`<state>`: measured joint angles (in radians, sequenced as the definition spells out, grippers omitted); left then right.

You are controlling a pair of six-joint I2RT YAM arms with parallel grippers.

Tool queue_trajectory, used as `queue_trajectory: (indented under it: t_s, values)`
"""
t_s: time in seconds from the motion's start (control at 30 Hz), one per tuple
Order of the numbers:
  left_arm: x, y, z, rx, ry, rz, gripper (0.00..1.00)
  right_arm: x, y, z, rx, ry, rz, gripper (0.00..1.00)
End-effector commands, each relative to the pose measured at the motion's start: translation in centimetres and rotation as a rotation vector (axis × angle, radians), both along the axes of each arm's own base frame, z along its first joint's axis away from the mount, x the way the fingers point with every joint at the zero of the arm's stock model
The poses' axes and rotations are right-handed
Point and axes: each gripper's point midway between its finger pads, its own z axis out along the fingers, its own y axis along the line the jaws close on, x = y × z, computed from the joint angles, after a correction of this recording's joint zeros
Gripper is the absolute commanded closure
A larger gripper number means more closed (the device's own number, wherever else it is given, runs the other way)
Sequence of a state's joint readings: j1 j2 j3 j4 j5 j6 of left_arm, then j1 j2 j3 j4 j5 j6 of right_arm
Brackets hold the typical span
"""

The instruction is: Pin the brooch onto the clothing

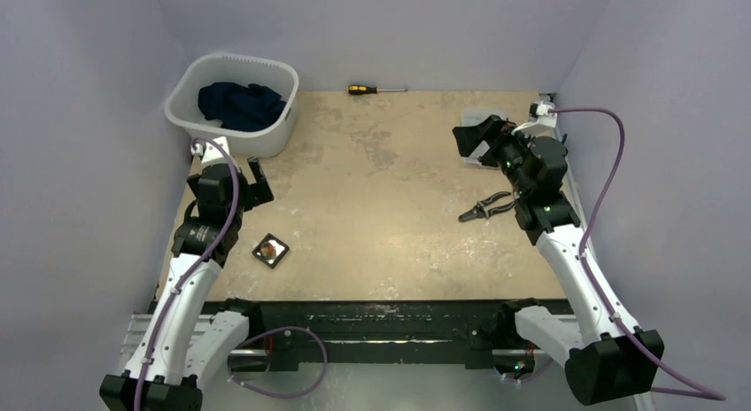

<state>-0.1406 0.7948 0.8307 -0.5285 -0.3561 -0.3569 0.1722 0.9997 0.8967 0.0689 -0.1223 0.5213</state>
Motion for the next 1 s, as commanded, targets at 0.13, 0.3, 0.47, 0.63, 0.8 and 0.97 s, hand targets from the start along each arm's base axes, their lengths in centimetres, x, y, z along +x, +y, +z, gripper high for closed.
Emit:
queue_trajectory:
  t_s: [0.13,0.3,0.47,0.63,0.8,0.97]
  values:
    - [1.8,0.1,3.8,-0.017,-0.043,0.040,0.02,-0.2,-0.2,2.4,0.043,-0.049,-0.025,0.01]
    - [3.3,0.0,5.2,-0.025,-0.052,0.057,0.03,0.0,0.3,2.1,0.057,-0.020,-0.001,0.01]
    - [4.7,-0.1,6.8,-0.033,-0.085,0.066,0.04,-0.4,1.1,2.3,0.079,-0.011,0.045,0.01]
    - [6.4,0.1,8.6,-0.022,-0.106,0.085,0.04,-0.7,1.0,2.5,0.075,-0.010,0.029,0.01]
    - [8.8,0.0,9.9,-0.012,-0.105,0.100,0.04,-0.8,0.9,2.4,0.071,-0.009,0.028,0.01]
    - [11.4,-0.3,10.7,-0.016,-0.100,0.107,0.04,-1.0,0.8,2.4,0.062,-0.013,0.020,0.01]
